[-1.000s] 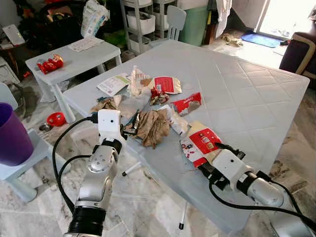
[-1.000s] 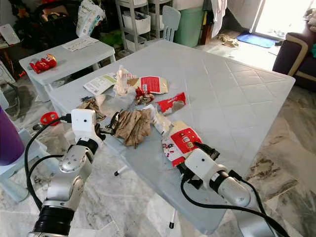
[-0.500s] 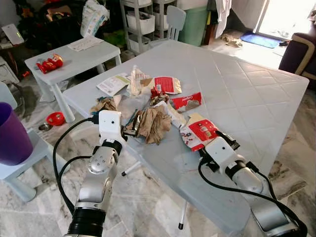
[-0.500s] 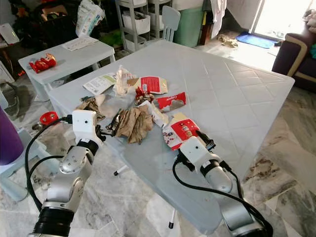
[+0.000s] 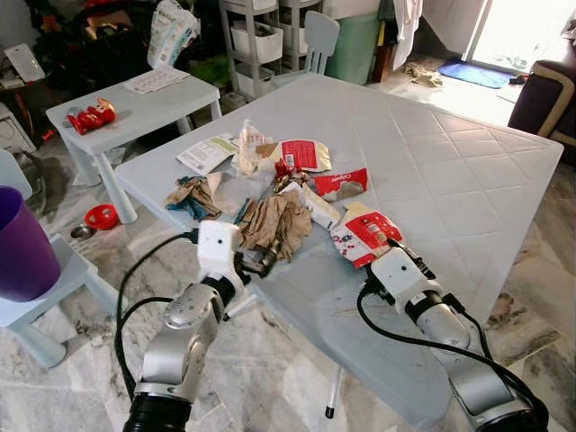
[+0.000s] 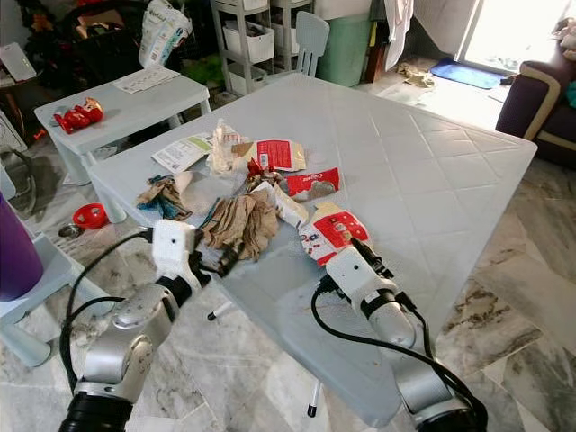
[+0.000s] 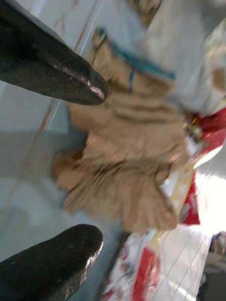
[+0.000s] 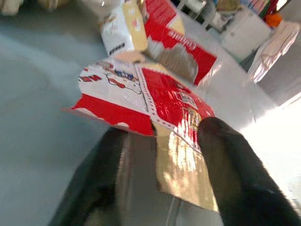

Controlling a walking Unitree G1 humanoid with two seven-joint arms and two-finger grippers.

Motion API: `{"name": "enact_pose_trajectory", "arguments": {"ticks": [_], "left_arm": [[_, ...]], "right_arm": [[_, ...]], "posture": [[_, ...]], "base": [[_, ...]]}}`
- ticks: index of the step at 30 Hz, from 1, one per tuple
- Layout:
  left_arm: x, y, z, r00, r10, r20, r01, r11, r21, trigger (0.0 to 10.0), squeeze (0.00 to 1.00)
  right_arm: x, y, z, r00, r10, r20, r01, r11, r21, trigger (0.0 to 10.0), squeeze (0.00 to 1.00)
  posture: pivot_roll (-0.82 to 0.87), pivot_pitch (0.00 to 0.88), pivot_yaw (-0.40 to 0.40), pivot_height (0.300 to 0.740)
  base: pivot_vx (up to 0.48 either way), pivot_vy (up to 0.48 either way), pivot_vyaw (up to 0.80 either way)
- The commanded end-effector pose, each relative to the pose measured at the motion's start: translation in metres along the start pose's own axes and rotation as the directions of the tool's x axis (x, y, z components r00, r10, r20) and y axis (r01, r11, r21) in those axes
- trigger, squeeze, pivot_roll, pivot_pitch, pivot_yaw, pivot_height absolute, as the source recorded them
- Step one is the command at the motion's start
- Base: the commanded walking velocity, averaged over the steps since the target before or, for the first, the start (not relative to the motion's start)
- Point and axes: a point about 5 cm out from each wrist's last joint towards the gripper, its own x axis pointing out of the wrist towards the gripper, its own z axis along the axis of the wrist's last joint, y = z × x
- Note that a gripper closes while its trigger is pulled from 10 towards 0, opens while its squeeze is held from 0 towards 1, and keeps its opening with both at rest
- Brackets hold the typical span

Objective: Picking trash to rubbish bin

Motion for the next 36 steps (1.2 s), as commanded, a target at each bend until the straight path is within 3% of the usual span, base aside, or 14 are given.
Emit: {"name": "enact_pose_trajectory", "arguments": {"ticks": [1, 8, 21, 29, 36], "left_arm": [[-0.002, -0.003, 0.004, 0.999, -0.034, -0.001, 0.034, 0.999, -0.008, 10.0, 0.00], [-0.003, -0.005, 0.003, 0.998, -0.060, -0.022, 0.060, 0.998, -0.012, 10.0, 0.00], [-0.001, -0.001, 0.006, 1.000, -0.010, -0.011, 0.010, 1.000, 0.014, 10.0, 0.00], [-0.002, 0.028, 0.025, 0.972, 0.211, 0.103, -0.220, 0.971, 0.089, 10.0, 0.00], [0.001, 0.037, 0.021, 0.962, 0.267, 0.058, -0.268, 0.963, 0.019, 10.0, 0.00]], "right_arm": [[0.001, -0.004, -0.002, 1.000, -0.028, -0.005, 0.028, 1.000, -0.001, 0.0, 0.00], [0.003, -0.001, -0.001, 0.999, -0.031, 0.012, 0.031, 1.000, 0.002, 0.0, 0.00], [0.006, -0.006, -0.001, 0.997, -0.070, 0.015, 0.070, 0.997, 0.012, 0.0, 0.00], [0.003, -0.014, -0.008, 0.993, -0.113, -0.026, 0.113, 0.993, 0.021, 0.0, 0.00], [0.002, -0.019, -0.008, 0.991, -0.129, -0.032, 0.130, 0.991, 0.038, 0.0, 0.00]], "posture": [[-0.04, 0.008, 0.005, 0.740], [-0.04, 0.009, 0.004, 0.740], [-0.04, 0.012, 0.000, 0.740], [-0.05, 0.014, -0.003, 0.740], [-0.05, 0.014, -0.001, 0.740]], "base": [[0.000, 0.000, 0.00], [0.000, 0.000, 0.00], [0.000, 0.000, 0.00], [0.000, 0.000, 0.00], [0.000, 0.000, 0.00]]}}
